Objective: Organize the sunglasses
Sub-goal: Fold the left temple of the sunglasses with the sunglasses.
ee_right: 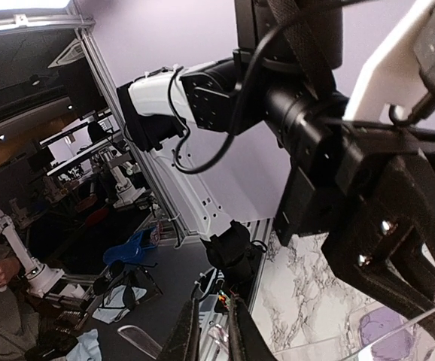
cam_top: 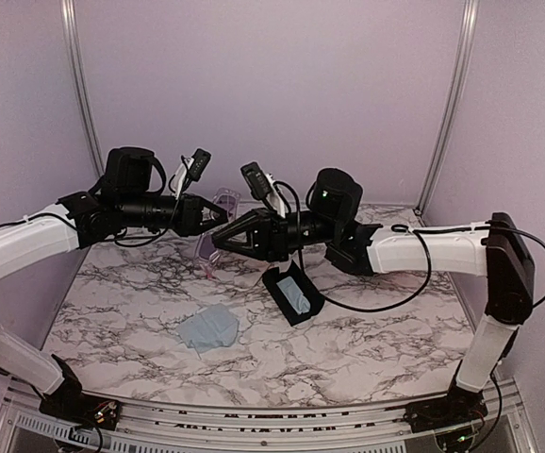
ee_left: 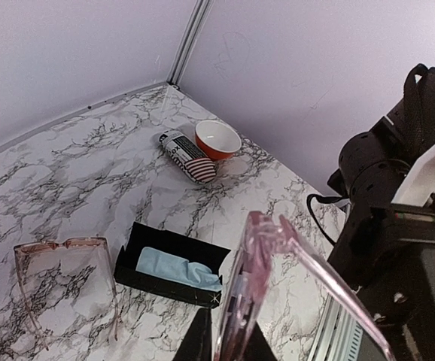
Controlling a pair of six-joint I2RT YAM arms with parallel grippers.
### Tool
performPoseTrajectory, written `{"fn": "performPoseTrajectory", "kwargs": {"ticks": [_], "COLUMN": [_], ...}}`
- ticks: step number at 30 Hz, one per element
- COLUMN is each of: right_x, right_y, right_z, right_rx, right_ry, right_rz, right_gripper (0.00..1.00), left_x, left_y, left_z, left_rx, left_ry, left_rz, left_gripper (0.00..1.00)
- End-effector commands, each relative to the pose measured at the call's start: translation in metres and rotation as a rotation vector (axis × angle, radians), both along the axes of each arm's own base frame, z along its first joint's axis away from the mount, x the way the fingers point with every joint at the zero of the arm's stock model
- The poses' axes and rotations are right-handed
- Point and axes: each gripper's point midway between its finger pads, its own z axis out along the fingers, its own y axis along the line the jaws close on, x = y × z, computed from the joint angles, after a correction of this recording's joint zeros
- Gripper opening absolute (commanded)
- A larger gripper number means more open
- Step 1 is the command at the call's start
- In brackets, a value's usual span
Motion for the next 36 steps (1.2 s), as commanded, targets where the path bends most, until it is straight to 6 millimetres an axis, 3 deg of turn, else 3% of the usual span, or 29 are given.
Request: {"fn": "performPoseTrajectory", "kwargs": {"ticks": [1, 7, 12, 18, 26, 36], "right_x": [0.004, 0.013, 0.014, 0.015, 0.037, 0.06], "right_y": [0.011, 0.022, 0.023, 0.007, -0.014, -0.005], "right_z": [-0.003, -0.015, -0.006, 0.013, -0.011, -0.035], "right_rx": [0.013, -0.014, -0.019, -0.081, -0.188, -0.23], "right_ry": [0.003, 0.015, -0.012, -0.058, -0.025, 0.039], "right_rz": [0.016, 0.014, 0.007, -0.092, -0.261, -0.329], "right_gripper": [0.14, 0.14, 0.16, 0.38, 0.57, 0.63], "left_x": [-0.009, -0.012, -0.011, -0.005, -0.004, -0.012], "left_y": [0.0, 0.001, 0.003, 0.01, 0.011, 0.008], "left_z": [0.022, 0.027, 0.028, 0.027, 0.03, 0.043], "left_rx": [-0.068, -0.086, -0.086, -0.067, -0.077, -0.136], "left_ry": [-0.036, -0.045, -0.054, -0.077, -0.083, -0.076], "left_rz": [-0.034, -0.043, -0.031, 0.026, 0.036, 0.002], "left_gripper": [0.11, 0.11, 0.11, 0.11, 0.11, 0.12]}}
